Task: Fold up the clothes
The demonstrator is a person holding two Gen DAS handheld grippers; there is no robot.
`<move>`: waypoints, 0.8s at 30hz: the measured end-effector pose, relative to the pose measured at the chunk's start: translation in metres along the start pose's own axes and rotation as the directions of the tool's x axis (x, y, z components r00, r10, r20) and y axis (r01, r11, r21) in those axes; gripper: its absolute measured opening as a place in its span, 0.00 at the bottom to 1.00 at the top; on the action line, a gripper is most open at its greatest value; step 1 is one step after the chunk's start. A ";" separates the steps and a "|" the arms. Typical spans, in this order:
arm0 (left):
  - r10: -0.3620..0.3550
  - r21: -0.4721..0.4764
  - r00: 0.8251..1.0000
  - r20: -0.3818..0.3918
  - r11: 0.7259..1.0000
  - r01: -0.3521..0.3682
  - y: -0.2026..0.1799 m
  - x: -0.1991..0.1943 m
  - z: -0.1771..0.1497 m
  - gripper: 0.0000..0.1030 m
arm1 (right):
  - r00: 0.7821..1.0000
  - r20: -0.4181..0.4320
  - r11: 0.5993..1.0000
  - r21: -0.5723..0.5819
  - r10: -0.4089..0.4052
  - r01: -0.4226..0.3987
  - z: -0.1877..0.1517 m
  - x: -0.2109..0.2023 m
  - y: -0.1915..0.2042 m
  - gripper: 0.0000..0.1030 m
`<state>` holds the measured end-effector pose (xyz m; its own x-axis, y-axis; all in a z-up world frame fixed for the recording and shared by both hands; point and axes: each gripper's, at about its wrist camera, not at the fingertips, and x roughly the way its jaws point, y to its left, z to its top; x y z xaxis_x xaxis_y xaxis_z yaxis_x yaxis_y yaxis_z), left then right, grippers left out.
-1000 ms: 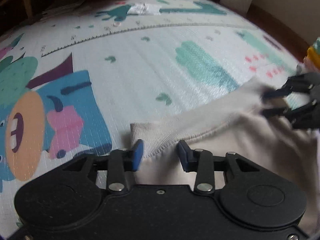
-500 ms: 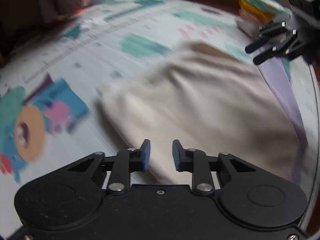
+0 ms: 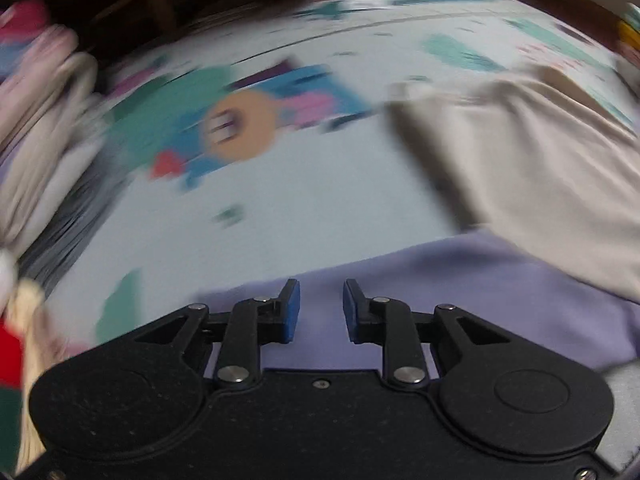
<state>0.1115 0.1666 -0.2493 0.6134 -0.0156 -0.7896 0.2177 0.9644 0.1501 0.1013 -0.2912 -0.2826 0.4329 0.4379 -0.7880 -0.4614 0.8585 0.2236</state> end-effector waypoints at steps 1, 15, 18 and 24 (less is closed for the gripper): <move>-0.003 -0.009 1.000 0.000 1.000 0.003 0.007 0.000 -0.002 0.22 | 1.000 -0.003 1.000 0.003 0.007 -0.007 -0.003 0.001 0.001 0.34; -0.042 -0.128 0.987 -0.154 0.991 0.022 0.024 0.052 0.021 0.37 | 1.000 0.015 0.999 -0.039 0.005 -0.004 -0.014 0.012 0.005 0.34; -0.035 -0.138 0.989 -0.145 0.990 0.015 0.026 0.041 0.030 0.37 | 0.999 0.040 1.000 0.001 0.002 -0.002 -0.013 0.012 -0.001 0.34; -0.035 0.024 0.991 -0.130 0.999 0.039 0.000 0.022 0.050 0.38 | 0.996 0.086 0.987 0.159 -0.034 0.020 -0.018 -0.012 -0.027 0.35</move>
